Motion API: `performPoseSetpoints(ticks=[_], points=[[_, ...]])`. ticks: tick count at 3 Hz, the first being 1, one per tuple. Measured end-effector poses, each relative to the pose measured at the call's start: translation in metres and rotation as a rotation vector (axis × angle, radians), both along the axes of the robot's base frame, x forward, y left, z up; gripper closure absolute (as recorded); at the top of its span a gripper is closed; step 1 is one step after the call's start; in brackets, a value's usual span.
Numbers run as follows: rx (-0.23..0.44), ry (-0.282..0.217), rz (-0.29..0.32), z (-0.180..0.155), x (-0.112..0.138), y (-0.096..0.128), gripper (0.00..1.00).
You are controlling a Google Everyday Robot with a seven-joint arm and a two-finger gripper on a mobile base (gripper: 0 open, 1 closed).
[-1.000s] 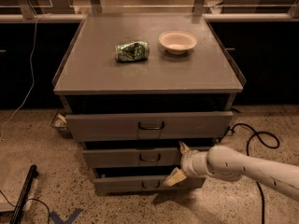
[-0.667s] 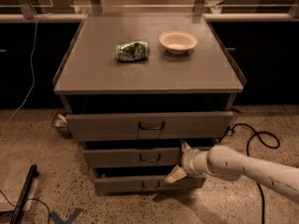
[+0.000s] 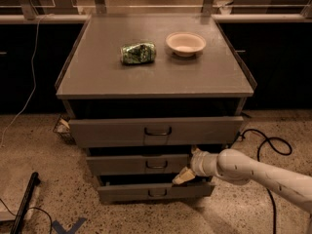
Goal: Open middle drawer
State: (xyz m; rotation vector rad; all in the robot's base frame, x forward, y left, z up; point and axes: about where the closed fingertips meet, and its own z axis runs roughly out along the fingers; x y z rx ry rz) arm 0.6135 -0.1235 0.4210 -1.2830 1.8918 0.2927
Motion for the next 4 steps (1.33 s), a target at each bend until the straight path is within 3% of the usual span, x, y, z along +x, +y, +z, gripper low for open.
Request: performPoseSetpoints(ticks=[2,4], points=[[0.017,0.021,-0.031,-0.0148,0.0153,-0.0072,0.0],[0.018,0.021,-0.032,-0.0149,0.0156,-0.0074,0.41]])
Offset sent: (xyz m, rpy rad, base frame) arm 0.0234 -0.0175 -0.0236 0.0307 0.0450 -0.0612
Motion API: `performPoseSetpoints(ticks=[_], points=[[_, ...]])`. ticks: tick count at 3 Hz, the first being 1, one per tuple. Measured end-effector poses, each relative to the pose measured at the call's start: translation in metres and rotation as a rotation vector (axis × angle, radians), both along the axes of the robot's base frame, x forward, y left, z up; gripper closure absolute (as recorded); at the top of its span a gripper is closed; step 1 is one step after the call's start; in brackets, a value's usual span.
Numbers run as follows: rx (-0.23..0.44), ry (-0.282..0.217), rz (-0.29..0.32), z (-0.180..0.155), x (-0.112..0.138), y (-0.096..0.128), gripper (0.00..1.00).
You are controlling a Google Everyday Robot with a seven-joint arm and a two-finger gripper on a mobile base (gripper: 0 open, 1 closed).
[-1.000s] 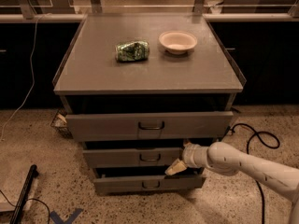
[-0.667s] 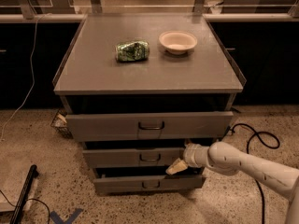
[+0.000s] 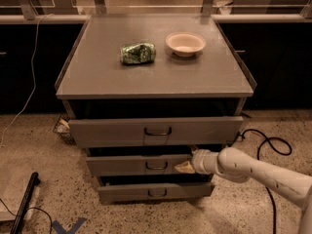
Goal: Open middle drawer
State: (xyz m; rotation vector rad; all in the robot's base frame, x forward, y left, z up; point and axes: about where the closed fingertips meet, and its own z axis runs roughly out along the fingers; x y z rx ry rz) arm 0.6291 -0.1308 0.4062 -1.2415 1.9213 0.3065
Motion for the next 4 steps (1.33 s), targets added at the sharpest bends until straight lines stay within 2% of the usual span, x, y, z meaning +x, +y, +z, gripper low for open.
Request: performPoseSetpoints(ticks=[2,3,4], points=[[0.0,0.0,0.0,0.0,0.0,0.0,0.88],[0.0,0.0,0.0,0.0,0.0,0.0,1.0],[0.0,0.0,0.0,0.01,0.0,-0.005,1.0]])
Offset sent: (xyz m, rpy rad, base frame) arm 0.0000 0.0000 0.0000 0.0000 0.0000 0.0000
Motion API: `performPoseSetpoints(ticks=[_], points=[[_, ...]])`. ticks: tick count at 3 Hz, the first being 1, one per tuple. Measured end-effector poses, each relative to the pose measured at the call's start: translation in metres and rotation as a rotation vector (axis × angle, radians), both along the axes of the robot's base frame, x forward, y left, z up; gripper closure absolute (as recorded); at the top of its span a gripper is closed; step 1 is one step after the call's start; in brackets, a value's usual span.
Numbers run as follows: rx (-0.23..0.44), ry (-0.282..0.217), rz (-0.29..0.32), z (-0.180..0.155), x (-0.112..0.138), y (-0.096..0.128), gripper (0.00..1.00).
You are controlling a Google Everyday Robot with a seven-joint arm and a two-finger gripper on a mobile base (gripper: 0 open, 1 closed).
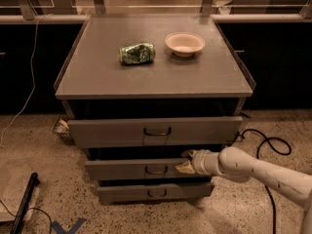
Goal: Open middle drawer
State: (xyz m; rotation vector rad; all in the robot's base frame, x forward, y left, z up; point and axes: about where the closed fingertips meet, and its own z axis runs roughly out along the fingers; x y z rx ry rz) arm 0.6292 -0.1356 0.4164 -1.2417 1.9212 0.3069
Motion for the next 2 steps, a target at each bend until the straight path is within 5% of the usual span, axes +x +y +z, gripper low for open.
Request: performPoseSetpoints(ticks=[2], points=[[0.006,-0.003,-0.001,0.002,-0.012,-0.007,1.0]])
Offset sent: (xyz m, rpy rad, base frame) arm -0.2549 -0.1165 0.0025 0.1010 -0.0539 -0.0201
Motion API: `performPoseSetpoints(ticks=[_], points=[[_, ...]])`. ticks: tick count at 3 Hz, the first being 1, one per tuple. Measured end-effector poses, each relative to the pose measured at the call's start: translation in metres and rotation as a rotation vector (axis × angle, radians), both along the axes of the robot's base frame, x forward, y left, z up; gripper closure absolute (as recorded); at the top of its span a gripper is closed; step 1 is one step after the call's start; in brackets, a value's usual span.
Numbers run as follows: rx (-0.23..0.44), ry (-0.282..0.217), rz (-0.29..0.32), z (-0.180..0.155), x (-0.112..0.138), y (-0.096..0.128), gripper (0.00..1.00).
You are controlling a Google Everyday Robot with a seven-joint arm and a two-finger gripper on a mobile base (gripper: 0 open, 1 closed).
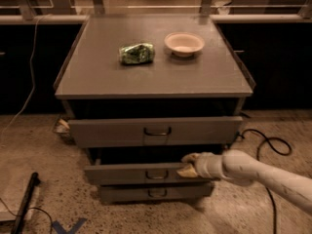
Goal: Open middle drawer
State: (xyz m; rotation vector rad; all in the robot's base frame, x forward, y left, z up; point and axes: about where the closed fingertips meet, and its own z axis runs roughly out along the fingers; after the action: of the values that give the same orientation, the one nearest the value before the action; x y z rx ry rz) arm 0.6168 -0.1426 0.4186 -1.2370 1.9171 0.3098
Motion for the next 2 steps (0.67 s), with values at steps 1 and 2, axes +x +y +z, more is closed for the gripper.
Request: performPoseSetpoints(ticks=[1,2], points=[[-0.001,-0.001,0.0,0.002,-0.002,0.0,1.0],[0.005,0.002,-0.018,0.002,-0.04,-0.013,1.0]])
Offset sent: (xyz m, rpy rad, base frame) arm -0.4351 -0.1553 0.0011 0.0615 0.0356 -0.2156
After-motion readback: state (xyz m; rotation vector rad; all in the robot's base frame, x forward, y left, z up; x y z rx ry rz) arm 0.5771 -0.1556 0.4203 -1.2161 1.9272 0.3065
